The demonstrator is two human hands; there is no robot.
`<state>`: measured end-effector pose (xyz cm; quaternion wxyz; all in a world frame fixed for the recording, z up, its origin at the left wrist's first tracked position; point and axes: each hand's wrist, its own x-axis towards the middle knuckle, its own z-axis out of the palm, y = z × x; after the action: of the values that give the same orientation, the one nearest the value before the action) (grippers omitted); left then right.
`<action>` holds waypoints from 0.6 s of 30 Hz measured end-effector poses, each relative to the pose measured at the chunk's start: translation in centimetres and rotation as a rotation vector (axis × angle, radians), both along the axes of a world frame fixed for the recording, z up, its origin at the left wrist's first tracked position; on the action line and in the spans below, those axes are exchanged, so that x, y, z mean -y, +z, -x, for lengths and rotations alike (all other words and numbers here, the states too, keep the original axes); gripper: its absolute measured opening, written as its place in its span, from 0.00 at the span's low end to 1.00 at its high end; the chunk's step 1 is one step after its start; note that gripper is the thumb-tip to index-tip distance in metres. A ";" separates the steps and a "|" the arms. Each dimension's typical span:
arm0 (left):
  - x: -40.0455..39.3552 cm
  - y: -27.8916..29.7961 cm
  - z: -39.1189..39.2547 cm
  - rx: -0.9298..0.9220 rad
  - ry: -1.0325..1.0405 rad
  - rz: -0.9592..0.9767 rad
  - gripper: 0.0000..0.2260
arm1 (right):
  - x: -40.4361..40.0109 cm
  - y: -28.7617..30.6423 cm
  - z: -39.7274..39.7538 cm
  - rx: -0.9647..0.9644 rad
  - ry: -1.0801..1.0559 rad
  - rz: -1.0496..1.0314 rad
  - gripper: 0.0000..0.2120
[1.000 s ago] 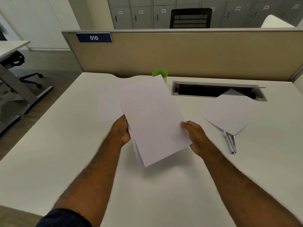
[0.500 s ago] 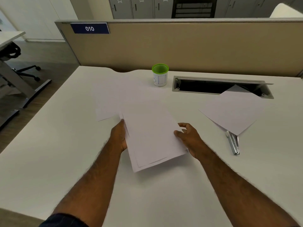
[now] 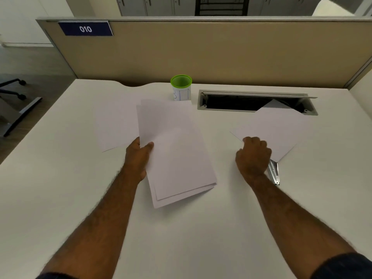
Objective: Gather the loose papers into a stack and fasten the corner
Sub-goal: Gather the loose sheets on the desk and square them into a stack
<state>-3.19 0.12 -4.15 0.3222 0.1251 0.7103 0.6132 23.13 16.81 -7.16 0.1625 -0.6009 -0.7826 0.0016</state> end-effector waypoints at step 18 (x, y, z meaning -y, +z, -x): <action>0.0 -1.1 0.0 0.170 -0.006 0.003 0.16 | -4.1 2.0 -4.1 0.396 -0.052 0.005 0.04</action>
<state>-3.19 0.17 -5.21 0.3834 0.0744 0.6811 0.6193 27.24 20.92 -5.16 0.0041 -0.6100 -0.7834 -0.1190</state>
